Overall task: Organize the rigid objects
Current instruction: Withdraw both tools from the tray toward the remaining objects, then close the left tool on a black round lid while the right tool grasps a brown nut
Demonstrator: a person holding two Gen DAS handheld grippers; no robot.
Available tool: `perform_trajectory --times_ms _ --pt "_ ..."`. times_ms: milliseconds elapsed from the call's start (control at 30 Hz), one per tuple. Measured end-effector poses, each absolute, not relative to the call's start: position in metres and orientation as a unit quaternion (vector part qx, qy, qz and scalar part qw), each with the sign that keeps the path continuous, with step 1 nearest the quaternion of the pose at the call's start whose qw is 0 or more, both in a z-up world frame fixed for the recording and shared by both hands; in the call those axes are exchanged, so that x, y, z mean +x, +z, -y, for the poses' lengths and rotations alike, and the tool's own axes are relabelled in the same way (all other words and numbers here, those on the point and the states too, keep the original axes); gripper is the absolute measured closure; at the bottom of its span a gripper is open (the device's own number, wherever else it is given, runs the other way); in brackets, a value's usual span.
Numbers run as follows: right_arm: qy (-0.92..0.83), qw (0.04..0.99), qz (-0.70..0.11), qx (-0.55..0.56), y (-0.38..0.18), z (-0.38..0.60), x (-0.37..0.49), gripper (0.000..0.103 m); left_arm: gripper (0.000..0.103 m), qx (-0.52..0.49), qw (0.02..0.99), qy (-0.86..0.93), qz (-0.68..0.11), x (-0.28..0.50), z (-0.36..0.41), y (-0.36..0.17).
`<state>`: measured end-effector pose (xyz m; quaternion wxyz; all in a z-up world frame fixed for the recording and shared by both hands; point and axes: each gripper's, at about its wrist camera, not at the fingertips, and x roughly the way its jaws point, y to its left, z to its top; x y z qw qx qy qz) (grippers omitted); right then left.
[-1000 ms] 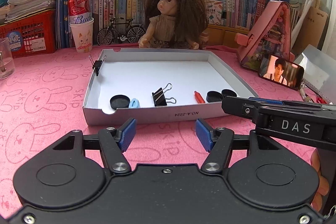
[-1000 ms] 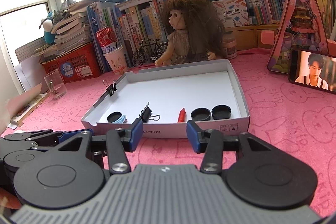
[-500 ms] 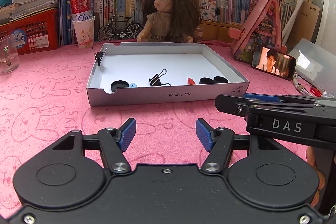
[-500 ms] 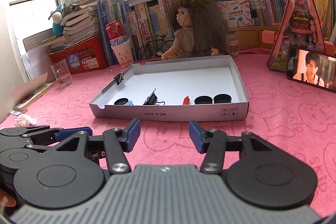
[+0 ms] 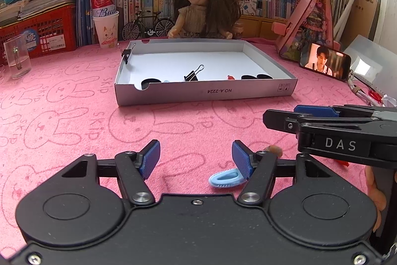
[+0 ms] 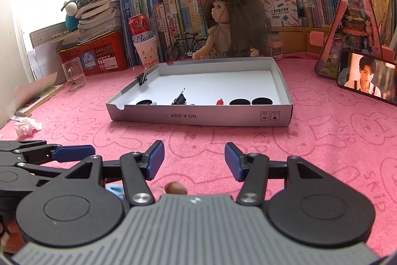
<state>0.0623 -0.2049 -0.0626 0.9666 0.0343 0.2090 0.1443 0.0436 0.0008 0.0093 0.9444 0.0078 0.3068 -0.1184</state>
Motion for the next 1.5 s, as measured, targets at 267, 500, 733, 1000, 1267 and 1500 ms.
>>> perform_trajectory --times_ms 267,500,733,1000,1267,1500 --pt "0.136 0.966 -0.218 0.009 -0.076 0.203 0.054 0.035 0.041 0.003 0.947 -0.124 -0.297 0.028 -0.014 0.008" --pt "0.131 0.967 -0.218 0.015 -0.079 0.207 0.049 0.035 0.041 0.013 0.948 -0.146 -0.283 0.009 -0.018 0.006" --pt "0.135 0.966 -0.219 0.012 -0.081 0.204 0.045 0.035 0.044 0.018 0.945 -0.158 -0.287 -0.001 -0.018 0.001" --pt "0.137 0.965 -0.225 0.008 -0.086 0.202 0.045 0.035 0.059 0.014 0.941 -0.163 -0.297 -0.004 -0.017 -0.007" --pt "0.144 0.964 -0.222 0.000 -0.087 0.197 0.044 0.038 0.067 0.022 0.942 -0.166 -0.291 -0.007 -0.011 -0.011" --pt "0.157 0.964 -0.213 -0.010 -0.088 0.189 0.039 0.074 0.073 0.039 0.945 -0.166 -0.279 -0.013 -0.005 -0.013"
